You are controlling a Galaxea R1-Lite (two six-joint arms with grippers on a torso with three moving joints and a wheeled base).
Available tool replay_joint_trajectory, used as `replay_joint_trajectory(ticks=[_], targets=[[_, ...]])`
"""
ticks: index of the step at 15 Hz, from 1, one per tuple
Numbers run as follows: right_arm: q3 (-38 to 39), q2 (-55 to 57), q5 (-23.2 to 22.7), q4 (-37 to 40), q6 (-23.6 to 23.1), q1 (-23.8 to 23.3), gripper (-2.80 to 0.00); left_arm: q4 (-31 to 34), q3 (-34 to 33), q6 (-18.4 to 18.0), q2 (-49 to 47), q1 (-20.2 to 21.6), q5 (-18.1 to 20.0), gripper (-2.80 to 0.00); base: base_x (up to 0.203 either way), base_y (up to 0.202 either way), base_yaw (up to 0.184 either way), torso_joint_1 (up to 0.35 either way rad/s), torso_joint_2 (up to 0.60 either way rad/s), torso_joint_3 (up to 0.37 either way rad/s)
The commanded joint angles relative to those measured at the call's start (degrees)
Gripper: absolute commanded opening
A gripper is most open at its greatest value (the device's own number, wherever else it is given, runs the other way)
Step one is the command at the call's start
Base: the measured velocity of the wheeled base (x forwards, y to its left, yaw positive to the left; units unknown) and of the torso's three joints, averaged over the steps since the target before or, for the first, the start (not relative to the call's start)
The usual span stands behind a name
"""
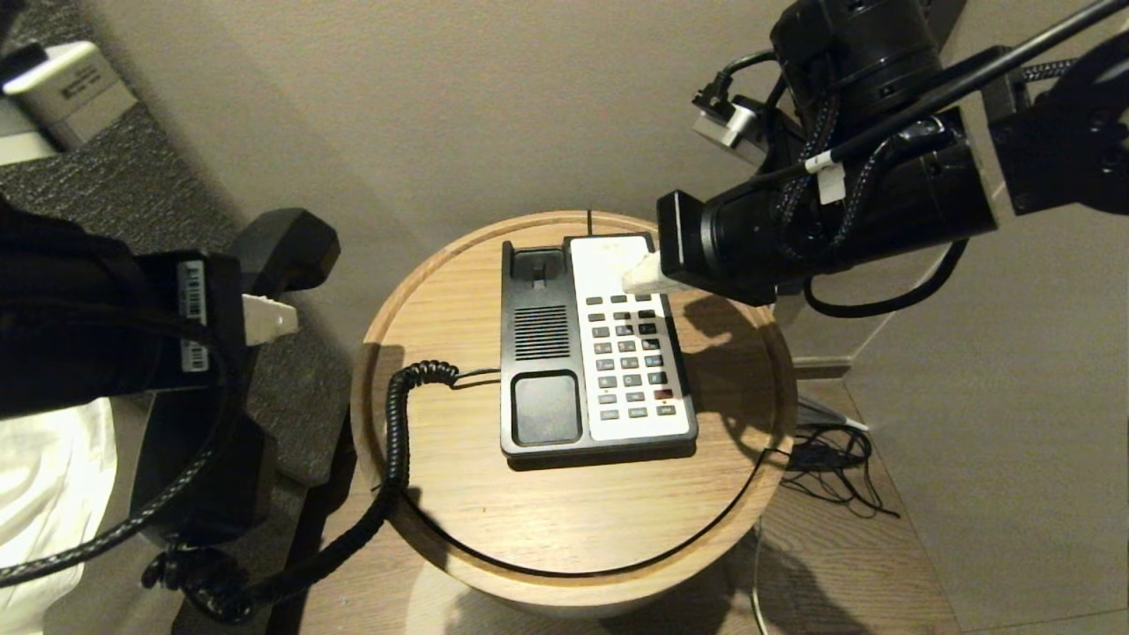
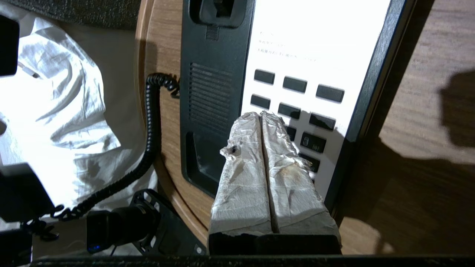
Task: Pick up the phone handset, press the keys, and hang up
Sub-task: Dial the number
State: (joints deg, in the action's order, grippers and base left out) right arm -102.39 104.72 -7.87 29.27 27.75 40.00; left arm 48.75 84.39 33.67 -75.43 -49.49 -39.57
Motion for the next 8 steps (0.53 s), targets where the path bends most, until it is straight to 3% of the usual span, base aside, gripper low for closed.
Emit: replay_joint_trajectory(ticks=[1,8], targets=[[-1.29,0.14,-0.05,1.1,0.46,0.16,-2.8,0.29,-2.84,0.17,4.15,1.18,0.51,-2.8,0.0,0.0,0.0,0.0,0.0,0.0],[-1.12,2.23,0.05,3.27,1.26,1.89,-2.8,0.12,-5.06,0.08,6.25,2.58,2.48,-2.8,0.0,0.0,0.0,0.0,0.0,0.0]])
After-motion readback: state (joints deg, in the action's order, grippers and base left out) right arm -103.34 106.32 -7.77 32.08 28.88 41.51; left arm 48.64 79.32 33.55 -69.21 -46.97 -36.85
